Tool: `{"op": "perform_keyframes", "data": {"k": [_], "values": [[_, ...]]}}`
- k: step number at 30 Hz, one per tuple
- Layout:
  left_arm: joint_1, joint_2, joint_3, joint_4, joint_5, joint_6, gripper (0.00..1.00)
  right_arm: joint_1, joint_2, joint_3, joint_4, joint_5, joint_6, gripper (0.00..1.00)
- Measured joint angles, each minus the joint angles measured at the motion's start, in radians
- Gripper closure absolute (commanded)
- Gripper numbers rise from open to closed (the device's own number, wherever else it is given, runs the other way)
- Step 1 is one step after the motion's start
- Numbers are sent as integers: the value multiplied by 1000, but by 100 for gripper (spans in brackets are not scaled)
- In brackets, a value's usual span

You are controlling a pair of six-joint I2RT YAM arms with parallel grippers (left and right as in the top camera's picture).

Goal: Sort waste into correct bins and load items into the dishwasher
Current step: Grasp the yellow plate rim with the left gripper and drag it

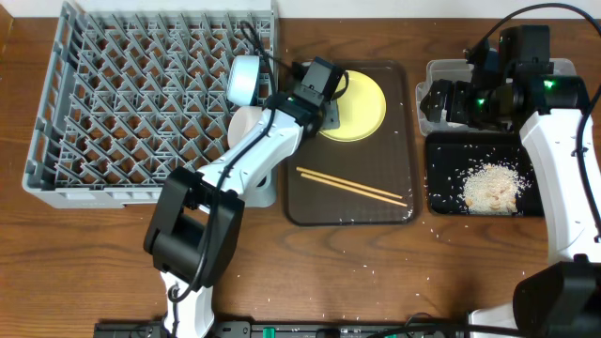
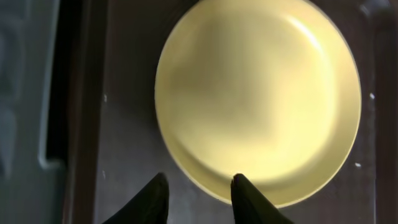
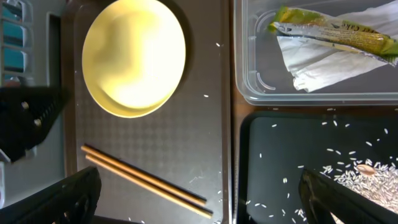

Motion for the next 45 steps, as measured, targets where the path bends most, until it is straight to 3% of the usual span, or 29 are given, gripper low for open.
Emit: {"op": "perform_keyframes", "data": {"k": [14,22,27,34,36,45], "values": [[1,103,0,-4,40,-324,60,0,0,0,-21,0,0,1],[1,152,0,28,40,-422,61,0,0,0,-24,0,0,1],[1,153,0,29,43,-445,72,0,0,0,-24,0,0,1],[2,154,-19,46,52,-499,81,0,0,0,-26,0,0,1],[2,154,-22,47,51,-509,92,0,0,0,-26,0,0,1],[4,154,-26,55,55,-521,93,0,0,0,-27,0,0,1]]}}
